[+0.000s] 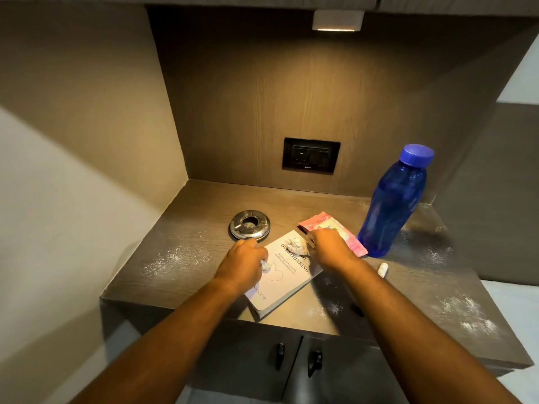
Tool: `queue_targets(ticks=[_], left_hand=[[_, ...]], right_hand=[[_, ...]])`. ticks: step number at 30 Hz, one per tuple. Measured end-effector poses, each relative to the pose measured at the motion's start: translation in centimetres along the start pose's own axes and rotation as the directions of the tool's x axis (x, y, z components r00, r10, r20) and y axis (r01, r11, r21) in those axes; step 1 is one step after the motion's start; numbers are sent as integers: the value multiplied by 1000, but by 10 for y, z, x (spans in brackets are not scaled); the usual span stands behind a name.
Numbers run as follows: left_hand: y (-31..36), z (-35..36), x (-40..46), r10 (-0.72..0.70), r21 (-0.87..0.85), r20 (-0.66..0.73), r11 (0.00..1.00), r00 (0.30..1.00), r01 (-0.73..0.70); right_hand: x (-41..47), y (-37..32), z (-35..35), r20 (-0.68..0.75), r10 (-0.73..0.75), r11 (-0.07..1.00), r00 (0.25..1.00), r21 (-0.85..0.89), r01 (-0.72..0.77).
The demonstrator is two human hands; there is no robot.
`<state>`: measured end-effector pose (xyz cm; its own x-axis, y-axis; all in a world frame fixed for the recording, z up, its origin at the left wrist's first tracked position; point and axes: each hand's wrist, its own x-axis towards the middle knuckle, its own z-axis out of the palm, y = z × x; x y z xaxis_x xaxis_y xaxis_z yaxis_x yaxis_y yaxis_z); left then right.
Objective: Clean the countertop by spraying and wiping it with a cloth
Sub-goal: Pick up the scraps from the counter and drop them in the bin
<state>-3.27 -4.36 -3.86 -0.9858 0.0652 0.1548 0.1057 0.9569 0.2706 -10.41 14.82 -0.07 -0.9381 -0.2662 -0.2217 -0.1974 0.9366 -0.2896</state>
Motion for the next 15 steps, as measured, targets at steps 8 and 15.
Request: queue_targets(ticks=[8, 15], left_hand=[[-3, -11, -3, -138, -38, -135, 990, 981, 134], [14, -27, 20, -198, -266, -104, 950, 975, 165]], right_hand=[[-2, -10, 12, -140, 123, 992, 983, 55, -117], [-4, -18, 15, -380, 112, 960, 918, 279, -2]])
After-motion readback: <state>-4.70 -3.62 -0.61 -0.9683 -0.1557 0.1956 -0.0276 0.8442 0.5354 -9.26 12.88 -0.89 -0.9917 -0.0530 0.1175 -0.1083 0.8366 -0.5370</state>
